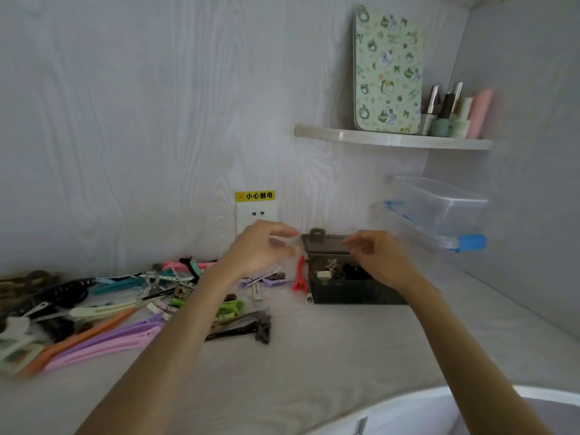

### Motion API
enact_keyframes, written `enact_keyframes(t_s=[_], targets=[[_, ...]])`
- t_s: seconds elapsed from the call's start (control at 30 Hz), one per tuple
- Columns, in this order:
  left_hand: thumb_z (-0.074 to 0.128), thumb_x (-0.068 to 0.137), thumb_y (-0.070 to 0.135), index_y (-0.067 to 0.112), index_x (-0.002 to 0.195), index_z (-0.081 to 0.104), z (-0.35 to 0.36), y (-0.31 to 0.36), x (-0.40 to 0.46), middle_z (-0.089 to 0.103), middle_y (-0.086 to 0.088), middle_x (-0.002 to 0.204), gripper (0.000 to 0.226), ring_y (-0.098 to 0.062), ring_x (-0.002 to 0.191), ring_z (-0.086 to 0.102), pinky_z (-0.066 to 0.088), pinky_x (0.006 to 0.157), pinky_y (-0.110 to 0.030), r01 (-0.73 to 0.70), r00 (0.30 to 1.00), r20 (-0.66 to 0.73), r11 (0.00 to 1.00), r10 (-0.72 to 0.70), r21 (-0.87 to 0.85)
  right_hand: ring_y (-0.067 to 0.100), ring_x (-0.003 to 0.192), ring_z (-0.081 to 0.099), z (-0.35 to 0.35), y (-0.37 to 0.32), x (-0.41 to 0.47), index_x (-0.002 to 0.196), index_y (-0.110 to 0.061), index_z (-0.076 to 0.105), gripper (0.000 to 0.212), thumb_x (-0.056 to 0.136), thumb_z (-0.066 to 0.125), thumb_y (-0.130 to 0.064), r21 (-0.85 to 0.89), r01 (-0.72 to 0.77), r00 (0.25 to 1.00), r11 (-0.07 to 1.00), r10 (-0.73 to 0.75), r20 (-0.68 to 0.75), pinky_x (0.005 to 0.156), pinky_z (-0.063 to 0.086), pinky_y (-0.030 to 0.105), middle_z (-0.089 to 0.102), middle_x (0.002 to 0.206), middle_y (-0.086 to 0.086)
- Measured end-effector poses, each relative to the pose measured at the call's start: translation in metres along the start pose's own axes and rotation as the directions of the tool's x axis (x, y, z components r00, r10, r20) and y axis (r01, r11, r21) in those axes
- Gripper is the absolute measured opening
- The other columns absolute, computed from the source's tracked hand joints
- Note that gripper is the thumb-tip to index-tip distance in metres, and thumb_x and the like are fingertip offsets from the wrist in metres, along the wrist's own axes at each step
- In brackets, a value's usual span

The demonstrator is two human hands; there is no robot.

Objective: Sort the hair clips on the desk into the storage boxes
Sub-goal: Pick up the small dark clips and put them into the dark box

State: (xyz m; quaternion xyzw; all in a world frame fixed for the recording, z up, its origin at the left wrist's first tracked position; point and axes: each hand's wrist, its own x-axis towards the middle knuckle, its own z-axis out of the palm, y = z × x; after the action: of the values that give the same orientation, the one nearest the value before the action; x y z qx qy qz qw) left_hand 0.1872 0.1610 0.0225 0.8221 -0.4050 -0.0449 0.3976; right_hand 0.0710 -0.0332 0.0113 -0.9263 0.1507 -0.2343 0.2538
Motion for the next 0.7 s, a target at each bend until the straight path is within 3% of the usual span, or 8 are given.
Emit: enact_keyframes(t_s=[0.1, 0.23, 0.33, 0.4, 0.57, 0.7], targets=[[0.066, 0.085, 0.015, 0.018, 0.114, 0.066, -0.046, -0.040, -0.016, 0.065, 0.003, 0.117, 0.029, -0.015, 0.099, 0.065, 0.052, 0.091, -0.038, 0.136, 0.987, -0.095, 0.991, -0.133, 0.022, 0.010, 0.091, 0.062, 0.027, -0.035, 0.005, 0.106, -0.018, 0.068, 0.026, 0.089, 0.052, -0.007, 0.047, 0.097, 0.993, 0.994, -0.100, 0.063, 0.086, 0.048, 0.021, 0.068, 0.107, -0.001], [0.060, 0.087, 0.013, 0.022, 0.111, 0.068, -0.064, -0.086, -0.029, 0.066, 0.001, 0.120, 0.027, -0.017, 0.108, 0.061, 0.046, 0.099, -0.038, 0.275, 0.961, -0.099, 0.912, -0.257, 0.304, 0.009, 0.081, 0.060, 0.086, -0.085, 0.011, 0.102, -0.019, 0.069, 0.027, 0.086, 0.051, -0.007, 0.124, 0.222, 0.952, 0.967, -0.242, 0.188, 0.080, 0.050, 0.027, 0.070, 0.099, 0.000], [0.050, 0.093, 0.016, 0.025, 0.120, 0.063, -0.056, -0.100, -0.031, 0.062, -0.004, 0.126, 0.032, -0.024, 0.112, 0.058, 0.046, 0.096, -0.037, 0.246, 0.963, -0.008, 0.864, -0.271, 0.440, 0.017, 0.104, 0.057, 0.135, -0.106, 0.013, 0.113, -0.024, 0.065, 0.030, 0.088, 0.051, -0.013, 0.057, 0.296, 0.917, 0.953, -0.301, 0.262, 0.089, 0.048, 0.033, 0.065, 0.116, -0.001], [0.044, 0.096, 0.027, 0.033, 0.121, 0.061, -0.049, -0.104, -0.029, 0.062, -0.004, 0.126, 0.031, -0.026, 0.113, 0.056, 0.046, 0.094, -0.038, 0.200, 0.974, -0.012, 0.832, -0.227, 0.518, 0.024, 0.107, 0.057, 0.154, -0.111, 0.013, 0.112, -0.025, 0.065, 0.029, 0.087, 0.054, -0.015, 0.025, 0.341, 0.892, 0.940, -0.332, 0.306, 0.086, 0.050, 0.038, 0.065, 0.115, 0.004], [0.058, 0.089, 0.035, 0.031, 0.105, 0.068, -0.048, -0.102, -0.019, 0.067, 0.005, 0.115, 0.020, -0.017, 0.107, 0.060, 0.046, 0.092, -0.033, 0.258, 0.965, -0.092, 0.842, -0.244, 0.473, 0.014, 0.090, 0.065, 0.155, -0.106, 0.018, 0.099, -0.030, 0.072, 0.018, 0.084, 0.064, -0.029, -0.010, 0.301, 0.929, 0.954, -0.291, 0.228, 0.072, 0.044, 0.023, 0.072, 0.102, -0.005], [0.072, 0.078, 0.020, 0.022, 0.102, 0.070, -0.052, -0.105, -0.009, 0.068, -0.001, 0.110, 0.024, -0.019, 0.101, 0.062, 0.049, 0.089, -0.032, 0.346, 0.938, -0.094, 0.870, -0.335, 0.351, 0.011, 0.097, 0.065, 0.153, -0.099, 0.020, 0.107, -0.027, 0.069, 0.023, 0.085, 0.061, -0.024, -0.055, 0.300, 0.936, 0.953, -0.282, 0.213, 0.083, 0.047, 0.023, 0.071, 0.107, -0.006]])
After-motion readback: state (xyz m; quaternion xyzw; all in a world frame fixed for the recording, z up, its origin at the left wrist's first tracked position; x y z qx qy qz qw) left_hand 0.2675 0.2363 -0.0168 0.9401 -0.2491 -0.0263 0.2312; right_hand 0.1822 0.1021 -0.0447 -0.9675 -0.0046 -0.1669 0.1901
